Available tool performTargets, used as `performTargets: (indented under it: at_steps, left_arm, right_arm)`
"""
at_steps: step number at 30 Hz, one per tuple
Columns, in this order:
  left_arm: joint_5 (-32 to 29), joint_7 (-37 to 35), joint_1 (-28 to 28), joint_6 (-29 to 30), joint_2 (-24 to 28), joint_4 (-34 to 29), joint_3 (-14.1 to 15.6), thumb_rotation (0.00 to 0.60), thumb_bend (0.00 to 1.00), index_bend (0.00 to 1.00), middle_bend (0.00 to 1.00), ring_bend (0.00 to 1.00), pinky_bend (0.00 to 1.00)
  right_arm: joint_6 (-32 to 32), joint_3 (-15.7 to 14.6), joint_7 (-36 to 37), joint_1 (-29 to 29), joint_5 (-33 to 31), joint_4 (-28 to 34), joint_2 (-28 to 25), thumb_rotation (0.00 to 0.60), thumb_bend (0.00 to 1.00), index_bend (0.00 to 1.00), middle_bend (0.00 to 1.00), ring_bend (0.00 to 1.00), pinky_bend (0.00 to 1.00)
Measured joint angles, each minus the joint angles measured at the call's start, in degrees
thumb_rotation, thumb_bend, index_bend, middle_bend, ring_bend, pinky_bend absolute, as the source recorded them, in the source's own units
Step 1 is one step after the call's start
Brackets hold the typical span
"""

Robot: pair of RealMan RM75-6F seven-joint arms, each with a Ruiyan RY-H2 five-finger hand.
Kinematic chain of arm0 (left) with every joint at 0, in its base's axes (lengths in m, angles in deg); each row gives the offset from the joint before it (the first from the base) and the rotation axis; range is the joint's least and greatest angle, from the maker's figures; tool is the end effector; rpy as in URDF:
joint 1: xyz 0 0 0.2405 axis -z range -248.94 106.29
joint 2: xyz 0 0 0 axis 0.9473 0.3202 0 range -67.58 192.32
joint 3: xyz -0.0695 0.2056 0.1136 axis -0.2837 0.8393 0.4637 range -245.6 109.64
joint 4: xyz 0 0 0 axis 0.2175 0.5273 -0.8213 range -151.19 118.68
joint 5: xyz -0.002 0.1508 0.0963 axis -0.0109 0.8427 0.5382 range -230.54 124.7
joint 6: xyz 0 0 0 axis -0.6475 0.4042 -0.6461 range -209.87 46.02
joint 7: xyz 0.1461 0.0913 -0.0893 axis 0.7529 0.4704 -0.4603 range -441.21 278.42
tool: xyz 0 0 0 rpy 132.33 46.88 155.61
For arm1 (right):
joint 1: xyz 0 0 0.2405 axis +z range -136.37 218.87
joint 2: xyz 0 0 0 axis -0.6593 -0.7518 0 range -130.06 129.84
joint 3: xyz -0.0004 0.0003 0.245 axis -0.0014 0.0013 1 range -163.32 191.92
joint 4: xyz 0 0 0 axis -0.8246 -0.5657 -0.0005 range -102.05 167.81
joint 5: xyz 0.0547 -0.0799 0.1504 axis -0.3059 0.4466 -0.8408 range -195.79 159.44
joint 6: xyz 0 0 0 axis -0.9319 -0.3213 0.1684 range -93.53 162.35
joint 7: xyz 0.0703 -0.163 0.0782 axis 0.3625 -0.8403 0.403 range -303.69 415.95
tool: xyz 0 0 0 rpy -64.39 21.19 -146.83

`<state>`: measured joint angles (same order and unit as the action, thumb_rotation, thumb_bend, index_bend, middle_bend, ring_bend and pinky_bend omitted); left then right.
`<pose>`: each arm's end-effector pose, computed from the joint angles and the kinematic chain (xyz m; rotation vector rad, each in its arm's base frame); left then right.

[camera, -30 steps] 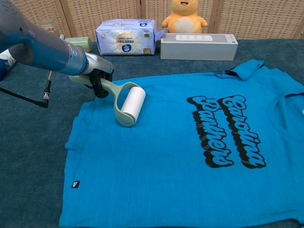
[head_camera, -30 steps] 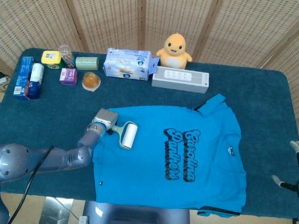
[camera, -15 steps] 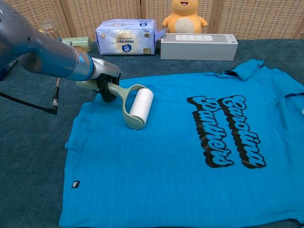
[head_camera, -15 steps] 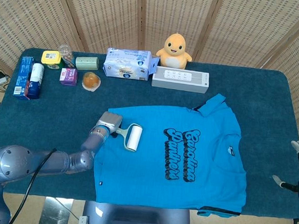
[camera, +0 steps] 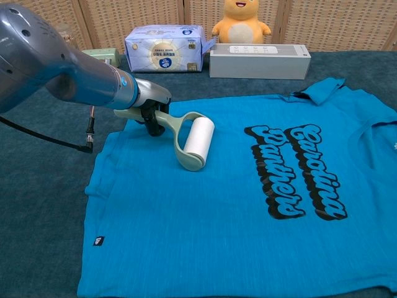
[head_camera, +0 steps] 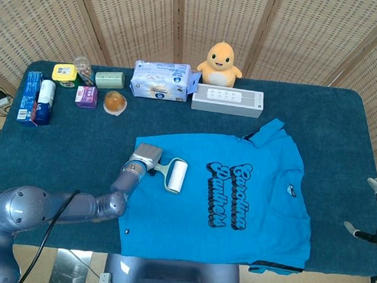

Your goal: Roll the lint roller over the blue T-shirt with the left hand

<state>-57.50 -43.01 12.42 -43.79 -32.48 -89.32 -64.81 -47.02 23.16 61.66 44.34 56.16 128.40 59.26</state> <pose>-0.0719 0.4250 -0.0785 -1.9668 -1.1599 -0.3368 -0.3180 -0.2327 0.2257 1.1390 -1.0199 0.8913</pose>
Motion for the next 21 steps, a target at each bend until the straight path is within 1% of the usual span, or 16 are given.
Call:
performTargets:
  at_steps: [13,21]
  left_arm:
    - [-1.7,3.5,1.2,1.5,-3.0,1.2,-3.0,0.6,0.75,0.98,0.96,0.87,0.97]
    - [-0.4,3.7,0.7,1.7,-4.6,2.5,-5.2,0.6,0.74,0.98,0.96,0.87,0.97]
  right_arm:
    - [-0.3,0.1,1.8,-0.3,0.2,0.1,-0.8,0.6,0.0,0.11,0.11,0.0,0.0]
    - [-0.5,0.1,2.4,-0.5,0.5,0.2,-1.1,0.6,0.0,0.11,0.11,0.0,0.0]
